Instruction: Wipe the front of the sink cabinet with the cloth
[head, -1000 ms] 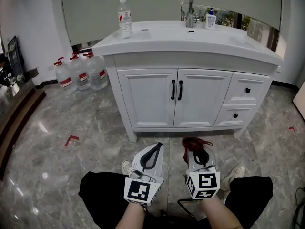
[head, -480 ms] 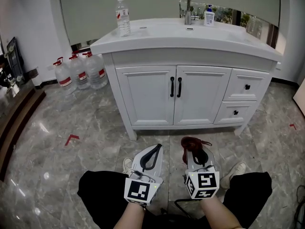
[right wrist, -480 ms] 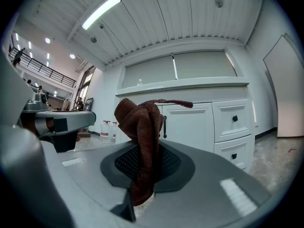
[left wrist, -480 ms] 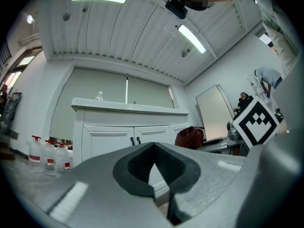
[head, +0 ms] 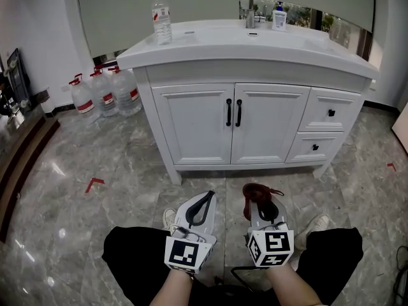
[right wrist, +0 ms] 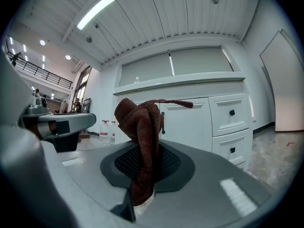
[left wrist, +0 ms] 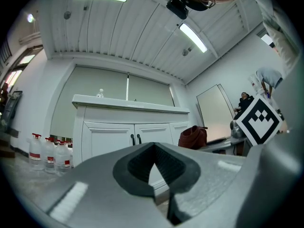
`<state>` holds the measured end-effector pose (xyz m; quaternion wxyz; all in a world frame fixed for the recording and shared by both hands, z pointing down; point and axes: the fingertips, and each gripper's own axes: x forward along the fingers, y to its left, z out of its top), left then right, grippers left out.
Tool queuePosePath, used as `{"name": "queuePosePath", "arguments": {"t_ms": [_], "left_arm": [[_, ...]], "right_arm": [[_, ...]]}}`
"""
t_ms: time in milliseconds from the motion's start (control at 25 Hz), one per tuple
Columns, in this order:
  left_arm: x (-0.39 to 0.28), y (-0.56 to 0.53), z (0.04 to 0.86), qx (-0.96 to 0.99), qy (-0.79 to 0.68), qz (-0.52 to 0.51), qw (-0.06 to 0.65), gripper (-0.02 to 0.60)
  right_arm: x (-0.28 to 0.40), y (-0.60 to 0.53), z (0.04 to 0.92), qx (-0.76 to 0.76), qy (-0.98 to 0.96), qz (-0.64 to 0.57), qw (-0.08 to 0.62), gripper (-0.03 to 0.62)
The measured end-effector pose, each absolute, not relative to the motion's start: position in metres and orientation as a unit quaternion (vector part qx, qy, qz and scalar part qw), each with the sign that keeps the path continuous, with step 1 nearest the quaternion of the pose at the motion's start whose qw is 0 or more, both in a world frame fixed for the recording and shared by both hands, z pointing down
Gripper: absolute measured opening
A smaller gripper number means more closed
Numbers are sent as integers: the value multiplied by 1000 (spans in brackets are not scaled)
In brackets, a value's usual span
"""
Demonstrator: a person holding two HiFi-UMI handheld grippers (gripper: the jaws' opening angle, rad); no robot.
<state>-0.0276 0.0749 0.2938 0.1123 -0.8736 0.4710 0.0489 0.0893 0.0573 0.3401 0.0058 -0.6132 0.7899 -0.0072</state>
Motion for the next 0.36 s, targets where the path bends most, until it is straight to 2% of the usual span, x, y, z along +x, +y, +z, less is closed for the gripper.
{"name": "queuePosePath", "arguments": {"t_ms": [360], "left_arm": [[-22, 74, 296, -876, 464, 49, 121, 0]], "right_arm": [[89, 55, 342, -611, 791, -12, 8, 80]]}}
